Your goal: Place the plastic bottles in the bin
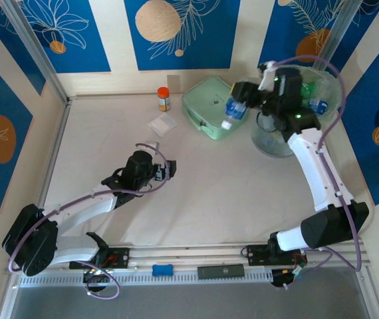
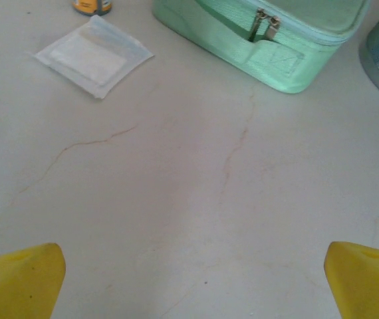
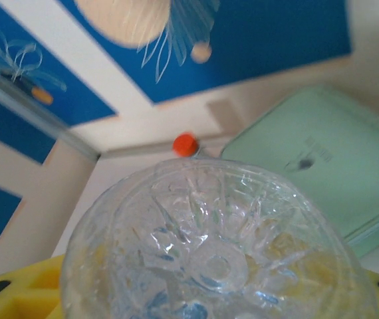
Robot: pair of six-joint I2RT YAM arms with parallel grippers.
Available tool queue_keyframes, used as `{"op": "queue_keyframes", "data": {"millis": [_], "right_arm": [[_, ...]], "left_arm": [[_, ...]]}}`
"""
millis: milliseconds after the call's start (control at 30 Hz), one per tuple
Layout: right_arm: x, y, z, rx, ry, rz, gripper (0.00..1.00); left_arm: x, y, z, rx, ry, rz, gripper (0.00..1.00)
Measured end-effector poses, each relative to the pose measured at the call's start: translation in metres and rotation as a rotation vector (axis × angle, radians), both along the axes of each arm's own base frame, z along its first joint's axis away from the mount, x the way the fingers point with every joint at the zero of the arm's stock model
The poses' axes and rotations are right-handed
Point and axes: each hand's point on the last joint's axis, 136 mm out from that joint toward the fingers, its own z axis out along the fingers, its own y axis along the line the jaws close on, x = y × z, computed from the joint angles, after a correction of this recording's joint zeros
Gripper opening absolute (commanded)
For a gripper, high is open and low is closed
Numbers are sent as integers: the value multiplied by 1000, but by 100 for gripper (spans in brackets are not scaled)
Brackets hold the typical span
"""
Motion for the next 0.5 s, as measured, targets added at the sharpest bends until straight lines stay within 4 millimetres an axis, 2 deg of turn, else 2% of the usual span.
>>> {"op": "queue_keyframes", "data": {"millis": [133, 233, 367, 500], "right_arm": [[5, -43, 42, -56, -89, -123, 49], [9, -71, 57, -93, -120, -207, 49], [20, -110, 58, -149, -109, -330, 49], [28, -148, 43, -187, -58, -438, 49]], "left_arm": [[-4, 9, -10, 19, 7, 23, 99], [-5, 13, -15, 29, 15, 29, 99], [-5, 14, -17, 29, 16, 31, 99], [-5, 15, -16, 24, 10, 32, 99]]}}
